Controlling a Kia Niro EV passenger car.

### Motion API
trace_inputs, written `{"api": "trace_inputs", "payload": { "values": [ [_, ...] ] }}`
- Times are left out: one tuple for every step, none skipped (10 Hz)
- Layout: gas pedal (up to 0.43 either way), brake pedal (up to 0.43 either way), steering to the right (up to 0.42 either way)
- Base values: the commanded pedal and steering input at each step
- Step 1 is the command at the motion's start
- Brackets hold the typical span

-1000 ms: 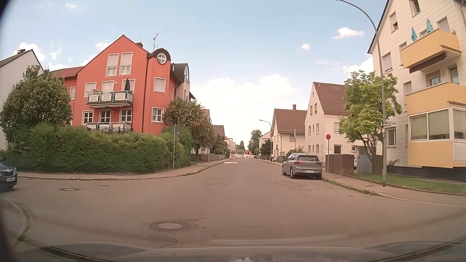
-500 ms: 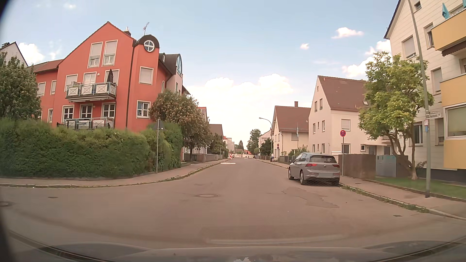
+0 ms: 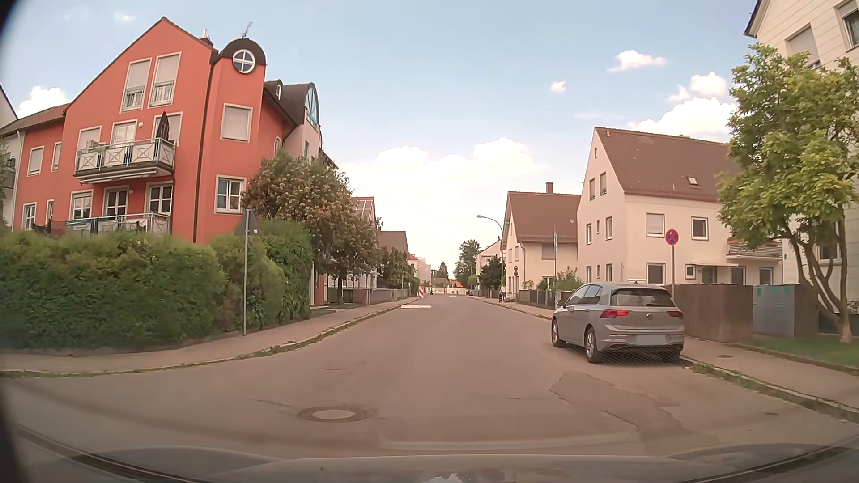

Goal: Follow the waypoints while adhering to traffic rules and regulations

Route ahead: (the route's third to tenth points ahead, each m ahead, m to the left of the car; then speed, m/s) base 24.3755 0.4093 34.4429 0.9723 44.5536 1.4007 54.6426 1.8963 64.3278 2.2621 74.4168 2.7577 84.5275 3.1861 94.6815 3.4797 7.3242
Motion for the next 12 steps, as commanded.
{"api": "trace_inputs", "payload": {
  "values": [
    [0.059, 0.018, 0.003],
    [0.059, 0.018, 0.003],
    [0.059, 0.018, 0.003],
    [0.059, 0.018, 0.003],
    [0.059, 0.018, 0.004],
    [0.059, 0.018, 0.004],
    [0.059, 0.018, 0.005],
    [0.059, 0.018, 0.009],
    [0.059, 0.018, 0.012],
    [0.059, 0.018, 0.018],
    [0.059, 0.018, 0.019],
    [0.059, 0.018, 0.02]
  ]
}}
